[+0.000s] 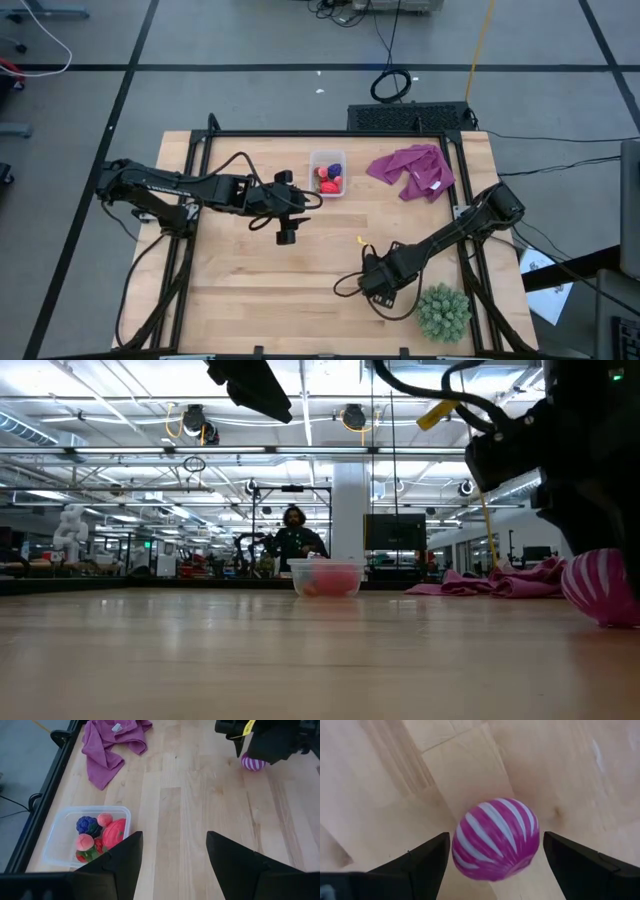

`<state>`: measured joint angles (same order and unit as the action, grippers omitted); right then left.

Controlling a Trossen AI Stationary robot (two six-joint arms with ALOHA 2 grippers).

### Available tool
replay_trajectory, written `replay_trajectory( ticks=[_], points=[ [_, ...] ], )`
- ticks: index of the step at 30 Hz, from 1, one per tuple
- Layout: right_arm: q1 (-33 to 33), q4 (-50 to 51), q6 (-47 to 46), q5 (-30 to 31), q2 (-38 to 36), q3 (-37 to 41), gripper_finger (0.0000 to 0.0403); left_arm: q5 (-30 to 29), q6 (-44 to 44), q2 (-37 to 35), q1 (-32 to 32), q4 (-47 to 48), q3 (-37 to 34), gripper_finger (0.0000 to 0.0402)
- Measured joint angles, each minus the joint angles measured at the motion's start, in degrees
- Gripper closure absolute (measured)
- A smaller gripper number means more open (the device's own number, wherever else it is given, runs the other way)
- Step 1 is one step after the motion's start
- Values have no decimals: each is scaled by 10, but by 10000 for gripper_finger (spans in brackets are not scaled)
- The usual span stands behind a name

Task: Pick and placing Produce into tupperware
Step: Put the purple onion into the transparent bin

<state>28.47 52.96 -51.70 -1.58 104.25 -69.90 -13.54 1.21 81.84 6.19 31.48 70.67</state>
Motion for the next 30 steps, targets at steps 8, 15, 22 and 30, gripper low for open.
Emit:
replay_trajectory(
  ticks=[8, 15, 22, 30],
  points=[
    [-7, -19, 29, -1, 0, 11, 90, 0, 0, 0, 0, 0, 0, 176],
    [-7, -39, 42, -2, 0, 11, 90, 0, 0, 0, 0, 0, 0, 176],
    [-7, -49, 45, -2, 0, 11, 90, 0, 3, 0, 0, 0, 0, 176],
    [-7, -47, 44, -3, 0, 11, 90, 0, 4, 0, 0, 1, 0, 176]
  ],
)
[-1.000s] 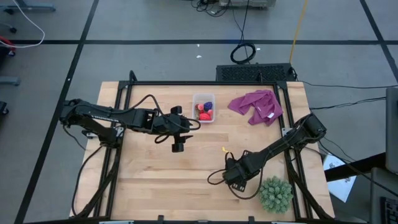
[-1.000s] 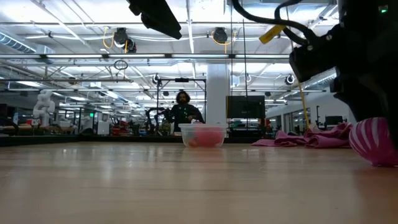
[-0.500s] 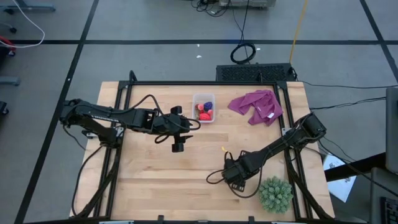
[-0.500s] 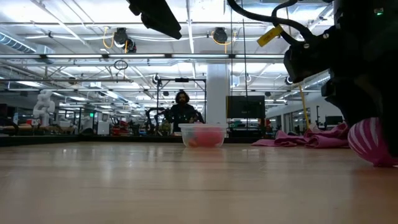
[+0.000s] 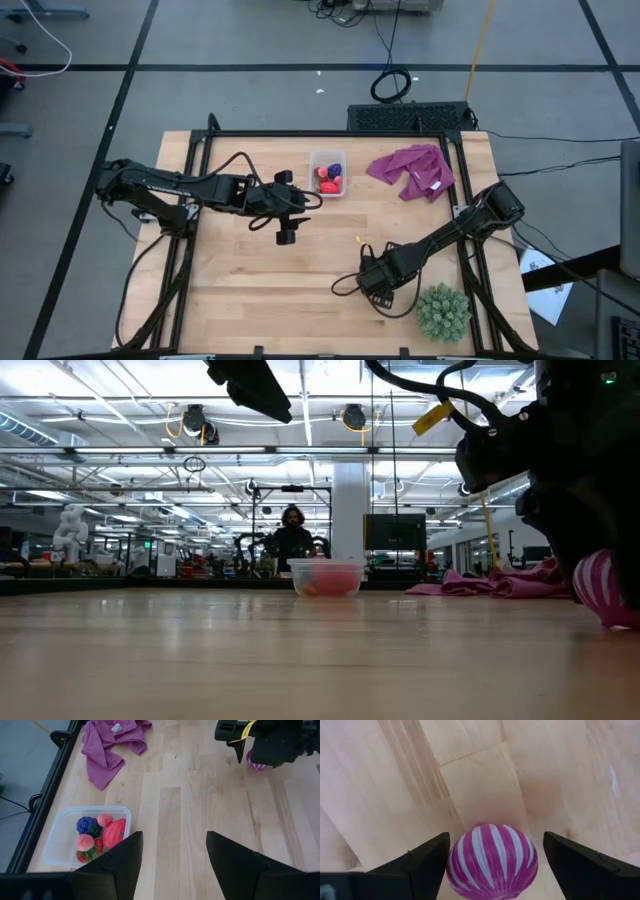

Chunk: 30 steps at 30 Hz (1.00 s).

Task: Pick and placing Produce into tupperware
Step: Put the purple onion into the transparent bin

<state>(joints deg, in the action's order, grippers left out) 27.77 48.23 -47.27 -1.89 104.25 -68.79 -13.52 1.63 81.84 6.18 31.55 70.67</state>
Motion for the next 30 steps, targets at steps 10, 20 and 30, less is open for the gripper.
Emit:
replay_trajectory(
  ticks=[10, 20, 30],
  points=[
    [0, 0, -4, -26, 0, 0, 90, 0, 0, 0, 0, 0, 0, 176],
    [0, 0, -10, -27, 0, 6, 109, 0, 0, 0, 0, 0, 0, 176],
    [-2, -2, -11, -27, 0, 20, 148, 0, 0, 0, 0, 0, 0, 176]
  ],
)
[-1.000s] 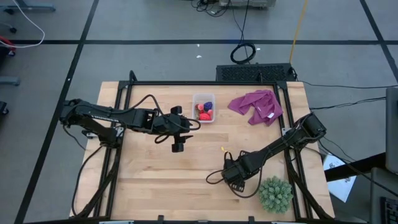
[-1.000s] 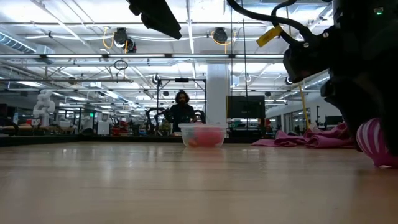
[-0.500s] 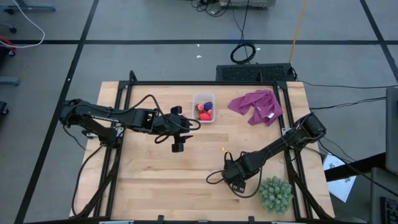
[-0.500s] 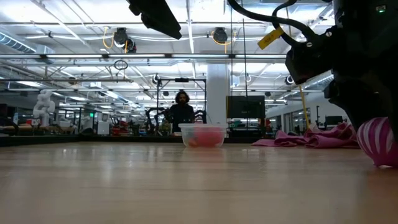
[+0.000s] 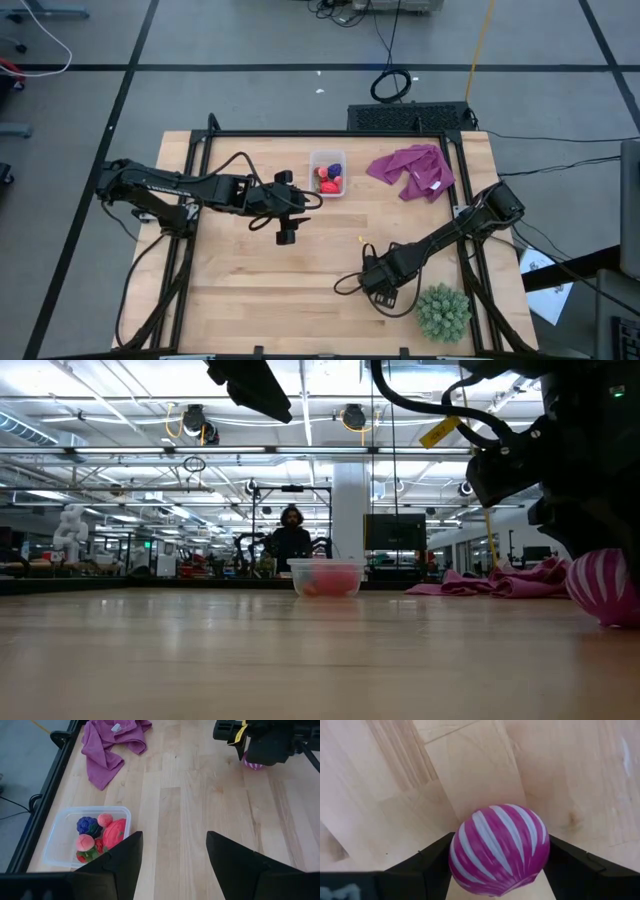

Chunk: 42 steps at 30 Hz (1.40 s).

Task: Pick and placing Produce into tupperware
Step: Put the purple onion into the transparent bin

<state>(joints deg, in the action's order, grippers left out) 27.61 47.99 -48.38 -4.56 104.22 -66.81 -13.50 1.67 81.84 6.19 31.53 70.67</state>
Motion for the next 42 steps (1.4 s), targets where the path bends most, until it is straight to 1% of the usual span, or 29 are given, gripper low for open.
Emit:
replay_trajectory(
  ticks=[7, 19, 21, 23, 26, 28, 32, 37, 42],
  points=[
    [-9, 0, 3, 0, 0, 0, 145, 0, 0, 0, 0, 0, 0, 176],
    [-45, -14, 77, 0, 0, 0, 145, -1, 10, 0, 0, 0, 0, 176],
    [-55, -15, 92, 0, 0, 0, 145, -12, 26, -1, 0, 2, 0, 176],
    [-66, -15, 107, 0, 0, 0, 145, -42, 44, -8, 0, 12, 0, 176],
    [-82, -15, 124, 0, -2, 0, 145, -95, 60, -29, -6, 30, 0, 176],
    [-92, -17, 135, 0, -8, 0, 145, -111, 58, -48, -14, 47, 0, 176],
    [-110, -26, 151, 0, -35, 0, 145, -116, 50, -99, -29, 67, 0, 176],
    [-132, -45, 168, 0, -92, 0, 145, -117, 42, -162, -42, 68, 0, 176],
    [-162, -101, 202, 0, -159, 0, 145, -121, 43, -208, -55, 79, 0, 176]
  ],
)
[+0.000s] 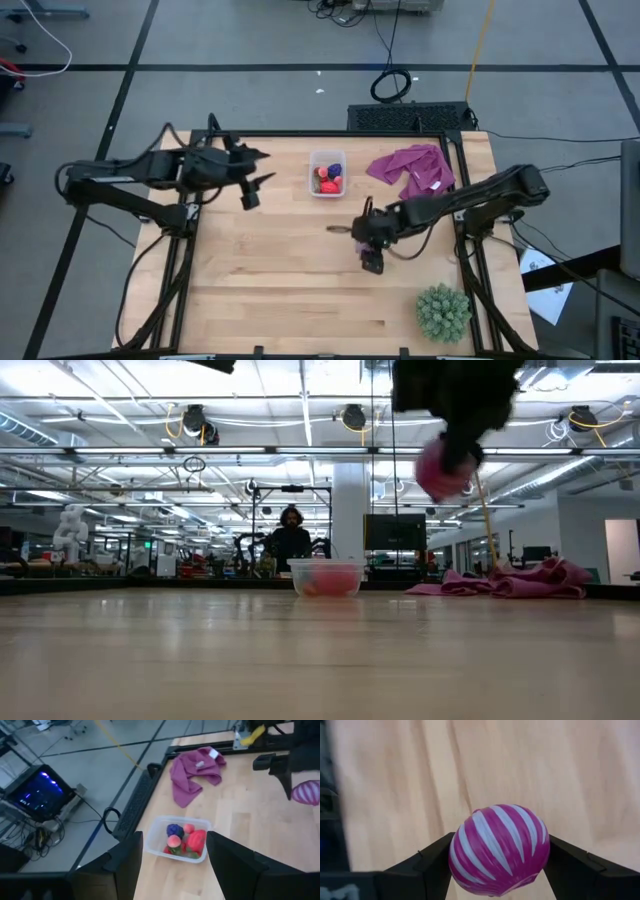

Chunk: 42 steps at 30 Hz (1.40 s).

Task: Pick and placing Produce into tupperware
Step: Put the purple onion into the transparent bin

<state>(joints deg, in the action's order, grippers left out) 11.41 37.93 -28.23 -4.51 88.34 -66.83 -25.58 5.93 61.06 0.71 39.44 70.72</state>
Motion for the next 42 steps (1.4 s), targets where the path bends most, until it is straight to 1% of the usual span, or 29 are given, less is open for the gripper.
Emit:
replay_trajectory(
  ticks=[5, 8, 11, 16, 21, 22, 26, 29, 33, 37, 40, 42],
  points=[
    [-49, -130, 91, 2, -51, 0, 145, -1, 6, -21, -24, 8, 0, 176],
    [-85, -208, 141, 0, -59, -1, 145, -2, 6, -23, -43, 10, 0, 176],
    [-126, -249, 171, -2, -60, -1, 145, -1, 11, -21, -62, 14, 0, 176],
    [-203, -291, 185, -2, -52, -1, 145, -1, 13, -22, -93, 14, 0, 176],
    [-268, -358, 185, -3, -32, -1, 145, 0, 14, -22, -119, 14, 0, 176],
    [-277, -373, 185, -9, -25, -1, 145, 0, 15, -22, -124, 14, 0, 176],
    [-311, -423, 175, -74, 11, -10, 144, 3, 30, -22, -139, 10, 0, 176],
    [-328, -422, 171, -94, 54, -43, 144, 5, 30, -22, -147, 8, 0, 176],
    [-343, -393, 184, -108, 118, -112, 144, 5, 30, -22, -155, 10, 0, 176],
    [-358, -320, 209, -108, 173, -181, 144, 10, 30, -22, -156, 10, 0, 176],
    [-371, -262, 219, -108, 194, -201, 144, 14, 30, -22, -156, 11, 0, 176],
    [-381, -222, 216, -107, 195, -202, 144, 14, 30, -22, -156, 11, 0, 176]
  ],
)
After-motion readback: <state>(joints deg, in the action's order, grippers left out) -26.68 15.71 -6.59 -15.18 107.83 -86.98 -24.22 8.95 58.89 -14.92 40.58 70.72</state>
